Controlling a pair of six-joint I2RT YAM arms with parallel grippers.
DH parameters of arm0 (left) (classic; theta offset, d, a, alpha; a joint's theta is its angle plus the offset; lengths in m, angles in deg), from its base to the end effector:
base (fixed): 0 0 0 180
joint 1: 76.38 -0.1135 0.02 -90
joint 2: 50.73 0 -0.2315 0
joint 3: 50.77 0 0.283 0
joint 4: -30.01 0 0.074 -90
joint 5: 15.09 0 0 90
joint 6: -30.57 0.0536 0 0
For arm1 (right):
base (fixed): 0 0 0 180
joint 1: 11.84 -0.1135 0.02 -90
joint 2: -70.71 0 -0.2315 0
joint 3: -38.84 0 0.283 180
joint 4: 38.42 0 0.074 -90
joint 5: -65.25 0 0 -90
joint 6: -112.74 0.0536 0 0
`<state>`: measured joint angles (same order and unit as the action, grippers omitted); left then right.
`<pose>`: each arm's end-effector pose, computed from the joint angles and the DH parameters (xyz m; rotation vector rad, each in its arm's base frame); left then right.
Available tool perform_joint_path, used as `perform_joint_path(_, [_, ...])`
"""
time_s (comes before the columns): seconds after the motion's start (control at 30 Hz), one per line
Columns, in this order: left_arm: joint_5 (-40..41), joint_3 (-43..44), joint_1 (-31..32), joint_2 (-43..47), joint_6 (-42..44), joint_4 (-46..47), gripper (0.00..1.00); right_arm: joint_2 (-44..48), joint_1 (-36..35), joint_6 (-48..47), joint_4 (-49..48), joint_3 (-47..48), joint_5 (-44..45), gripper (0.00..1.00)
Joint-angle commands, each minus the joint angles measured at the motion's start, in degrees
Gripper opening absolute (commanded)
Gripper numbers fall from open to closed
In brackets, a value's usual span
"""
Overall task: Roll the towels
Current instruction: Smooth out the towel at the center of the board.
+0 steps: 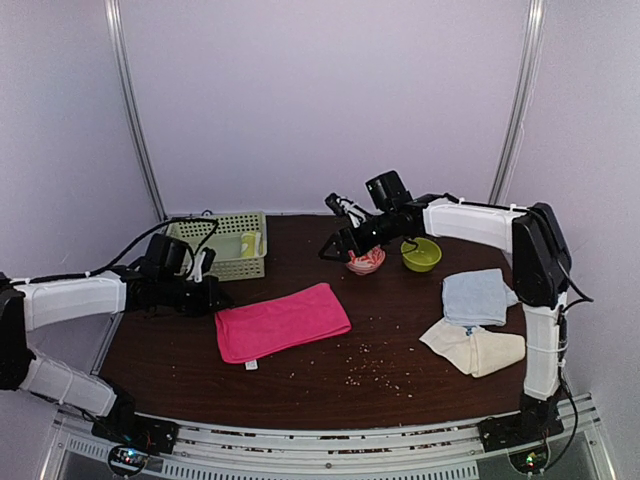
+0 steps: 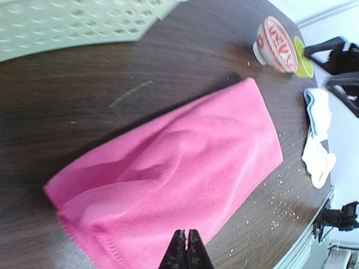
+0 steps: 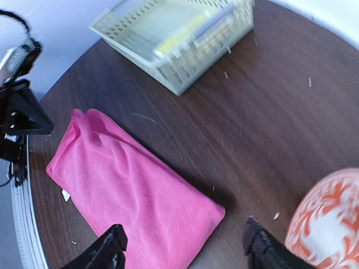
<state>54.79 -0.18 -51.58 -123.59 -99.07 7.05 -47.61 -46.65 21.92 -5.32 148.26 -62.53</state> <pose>0.2657 -0.1431 0.1392 -0.1419 2.5060 -0.9254 0.3884 0.3100 0.1956 -1.0443 2.0967 1.0591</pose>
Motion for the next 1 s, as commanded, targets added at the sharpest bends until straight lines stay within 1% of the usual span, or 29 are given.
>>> perform_joint_path(0.0, [-3.7, 3.2, 2.5, -5.0, 0.9, 4.5, 0.01, -2.4, -1.6, -5.2, 3.5, -4.5, -4.5, 0.62])
perform_joint_path(0.07, [-3.1, 3.4, 2.6, -7.1, 0.7, 4.5, 0.00, -3.3, -2.5, -4.1, 1.9, -4.8, -4.8, 0.52])
perform_joint_path(0.1, [-2.9, 3.3, 2.7, -8.2, 0.7, 4.5, 0.00, -4.4, -3.0, -4.3, 2.3, -4.1, -4.8, 0.50])
perform_joint_path(0.2, [-2.0, 3.1, 2.7, -10.7, 0.9, 4.3, 0.00, -7.7, -4.5, -5.0, 4.2, -1.1, -3.8, 0.44])
perform_joint_path(0.37, [0.5, 2.9, 2.7, -12.6, 2.5, 0.5, 0.00, -13.5, -4.8, -1.2, 5.8, 3.3, -1.4, 0.39])
perform_joint_path(0.43, [3.6, 3.2, 2.7, -13.0, 3.1, -3.4, 0.00, -14.7, -4.7, -0.5, 6.7, 3.8, -0.1, 0.38])
perform_joint_path(0.53, [10.2, 3.8, 2.7, -12.5, 2.7, -10.2, 0.00, -14.8, -4.3, -0.1, 6.7, 2.1, 1.4, 0.38])
perform_joint_path(0.63, [18.6, 3.7, 2.6, -9.4, -0.3, -17.3, 0.00, -14.4, -3.6, 0.4, 6.4, 0.1, 2.0, 0.38])
perform_joint_path(0.7, [22.3, 3.9, 2.1, -8.1, -2.0, -21.3, 0.00, -14.3, -3.2, 0.5, 6.3, -0.7, 1.9, 0.38])
perform_joint_path(0.77, [23.8, 4.7, 1.8, -7.1, -2.9, -23.9, 0.00, -14.2, -2.9, 0.5, 6.4, -1.0, 1.6, 0.38])
perform_joint_path(0.83, [23.4, 6.3, 1.7, -6.2, -3.0, -24.7, 0.00, -13.9, -2.6, 0.6, 6.4, -1.3, 1.0, 0.38])
perform_joint_path(0.97, [19.7, 9.8, 2.2, -4.2, -1.0, -20.8, 0.00, -12.2, -2.2, 0.4, 7.9, -0.8, -0.6, 0.38])
